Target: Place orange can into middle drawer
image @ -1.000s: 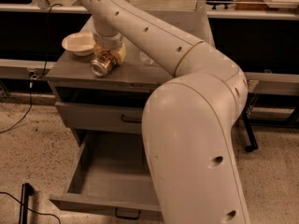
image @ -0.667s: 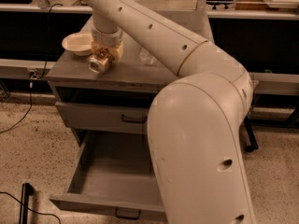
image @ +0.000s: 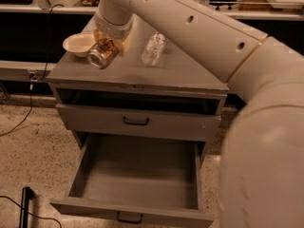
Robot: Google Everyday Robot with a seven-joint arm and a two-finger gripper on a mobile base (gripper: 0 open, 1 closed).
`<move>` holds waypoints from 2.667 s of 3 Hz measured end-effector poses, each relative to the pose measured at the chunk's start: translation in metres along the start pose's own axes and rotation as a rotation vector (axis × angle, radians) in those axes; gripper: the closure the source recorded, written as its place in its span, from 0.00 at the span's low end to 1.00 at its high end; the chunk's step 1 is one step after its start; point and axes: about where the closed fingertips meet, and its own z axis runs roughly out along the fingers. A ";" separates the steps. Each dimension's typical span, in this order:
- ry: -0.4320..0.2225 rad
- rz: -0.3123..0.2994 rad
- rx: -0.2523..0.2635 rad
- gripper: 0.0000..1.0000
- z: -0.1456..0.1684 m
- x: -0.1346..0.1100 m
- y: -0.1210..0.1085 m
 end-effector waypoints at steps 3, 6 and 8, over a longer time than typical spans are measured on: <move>0.240 0.242 0.226 1.00 -0.155 -0.071 0.028; -0.125 0.509 0.290 1.00 -0.049 -0.163 0.101; -0.154 0.642 0.190 1.00 -0.025 -0.211 0.175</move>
Offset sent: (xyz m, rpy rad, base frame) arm -0.2519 -0.0873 -0.1191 0.0675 -0.0101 -0.3359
